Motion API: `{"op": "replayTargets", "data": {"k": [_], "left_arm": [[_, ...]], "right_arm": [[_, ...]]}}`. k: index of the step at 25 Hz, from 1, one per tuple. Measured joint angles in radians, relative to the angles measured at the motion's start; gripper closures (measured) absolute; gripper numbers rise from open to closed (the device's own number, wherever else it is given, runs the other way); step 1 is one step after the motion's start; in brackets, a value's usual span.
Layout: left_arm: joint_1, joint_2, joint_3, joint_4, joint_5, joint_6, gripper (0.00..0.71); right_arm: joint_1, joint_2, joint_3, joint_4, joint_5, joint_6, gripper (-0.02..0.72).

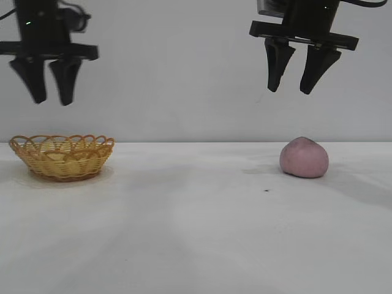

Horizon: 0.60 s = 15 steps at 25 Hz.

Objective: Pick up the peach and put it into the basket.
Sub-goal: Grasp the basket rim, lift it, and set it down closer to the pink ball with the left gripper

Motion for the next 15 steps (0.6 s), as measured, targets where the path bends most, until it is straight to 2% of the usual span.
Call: {"op": "replayTargets", "data": {"k": [5,9,10,13,14,15], "left_arm": [[0.002,0.073,0.0,0.014,-0.025,0.009,0.352],[0.006,0.083,-0.01,-0.005,-0.027,0.011,0.604],[0.006,0.079,-0.01,-0.025,-0.027,0.014,0.632],[0.009,0.07,-0.01,-0.101,-0.029,0.014,0.625],[0.009,0.064,-0.01,-0.144,-0.029,0.014,0.665],[0.009,0.054,-0.01,-0.189,-0.029,0.014,0.651]], "right_arm": [[0.0,0.0,0.0,0.002,0.012,-0.006,0.277],[0.0,0.013,0.0,0.004,0.019,-0.016,0.277],[0.0,0.017,0.0,0.004,0.021,-0.018,0.277],[0.0,0.019,0.0,0.005,0.023,-0.022,0.277],[0.0,0.019,0.0,0.005,0.023,-0.022,0.277],[0.0,0.019,0.0,0.005,0.023,-0.023,0.277]]}}
